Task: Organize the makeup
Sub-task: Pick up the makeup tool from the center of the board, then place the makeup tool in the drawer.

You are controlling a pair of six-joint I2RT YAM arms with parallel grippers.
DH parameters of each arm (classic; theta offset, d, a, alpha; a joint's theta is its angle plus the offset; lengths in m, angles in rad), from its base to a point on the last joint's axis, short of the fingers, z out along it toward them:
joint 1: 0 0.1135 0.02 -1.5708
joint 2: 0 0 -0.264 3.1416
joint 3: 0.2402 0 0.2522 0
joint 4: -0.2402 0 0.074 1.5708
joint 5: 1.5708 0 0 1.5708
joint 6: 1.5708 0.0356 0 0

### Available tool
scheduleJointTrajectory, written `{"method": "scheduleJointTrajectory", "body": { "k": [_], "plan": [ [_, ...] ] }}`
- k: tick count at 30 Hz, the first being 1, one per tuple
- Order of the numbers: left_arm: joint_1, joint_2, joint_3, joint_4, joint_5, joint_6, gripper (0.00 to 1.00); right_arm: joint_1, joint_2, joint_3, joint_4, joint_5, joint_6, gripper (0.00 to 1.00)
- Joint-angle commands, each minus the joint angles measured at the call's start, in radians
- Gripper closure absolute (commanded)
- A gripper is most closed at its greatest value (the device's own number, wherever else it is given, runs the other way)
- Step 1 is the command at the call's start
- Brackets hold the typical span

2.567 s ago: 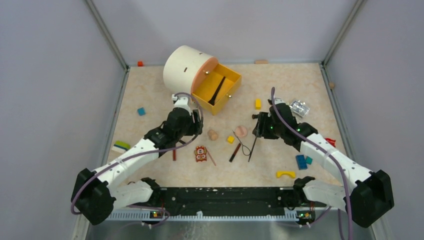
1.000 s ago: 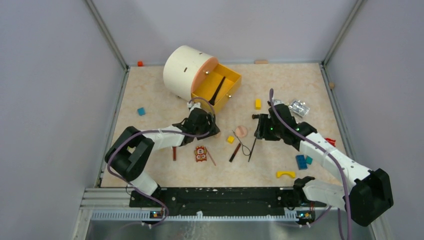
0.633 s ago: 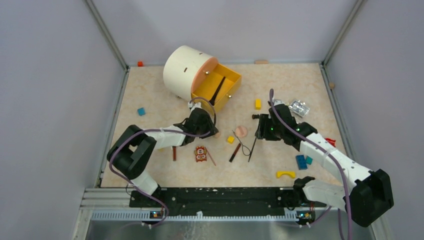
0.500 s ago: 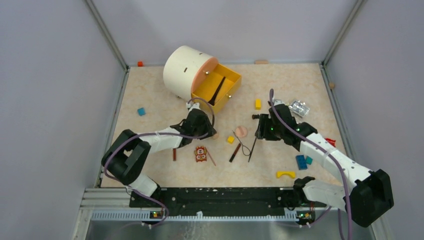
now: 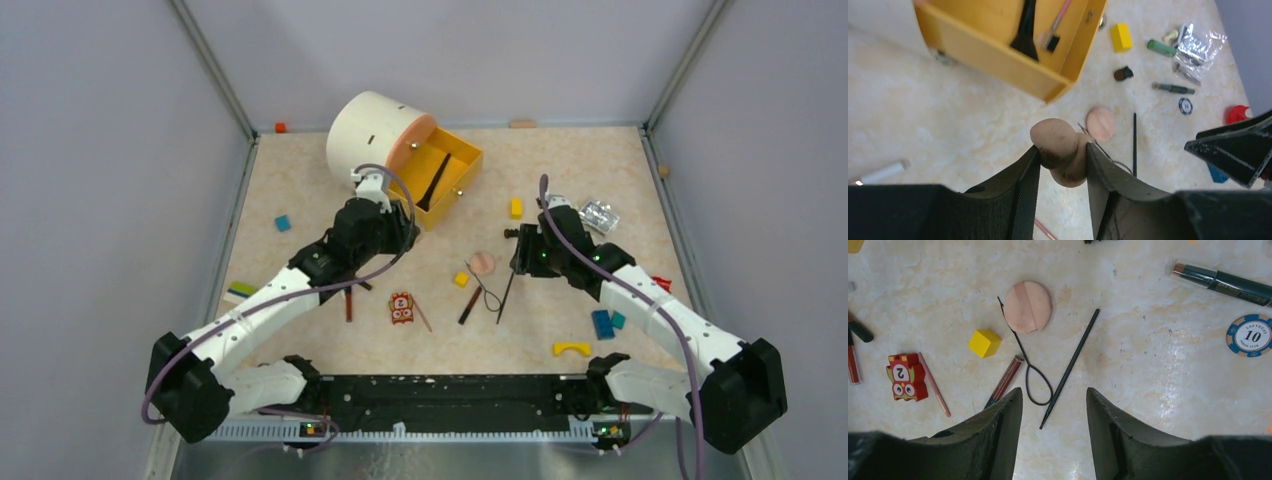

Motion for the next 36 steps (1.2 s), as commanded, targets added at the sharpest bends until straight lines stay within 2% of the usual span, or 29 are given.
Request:
{"method": "scheduleJointTrajectory", "body": {
  "k": [1, 7, 10, 13, 18, 26, 30, 36],
  "plan": [
    [0.000, 0.080, 0.183, 0.088, -0.112, 0.206, 0.56, 0.007, -0.020, 0.035, 0.025, 0.024, 0.004, 0.51],
    [0.008, 0.338, 0.450, 0.118, -0.184, 0.346, 0.53, 0.007, -0.079, 0.001, -0.013, 0.045, 0.016, 0.50],
    [0.014, 0.483, 0.600, 0.046, -0.258, 0.385, 0.40, 0.008, -0.097, -0.009, -0.023, 0.050, 0.018, 0.50],
    [0.014, 0.533, 0.665, 0.020, -0.306, 0.407, 0.28, 0.008, -0.106, -0.014, -0.023, 0.046, 0.024, 0.50],
    [0.015, 0.502, 0.656, 0.028, -0.292, 0.411, 0.18, 0.007, -0.104, -0.021, -0.012, 0.041, 0.030, 0.50],
    [0.015, 0.338, 0.592, -0.061, -0.243, 0.373, 0.14, 0.007, -0.058, -0.024, 0.033, -0.028, 0.018, 0.50],
    [0.015, 0.263, 0.571, -0.169, -0.215, 0.371, 0.12, 0.024, 0.012, -0.013, 0.067, -0.085, 0.017, 0.50],
    [0.036, 0.155, 0.495, -0.292, -0.263, 0.347, 0.11, 0.137, 0.140, 0.051, 0.030, 0.025, 0.051, 0.50]
  ]
}}
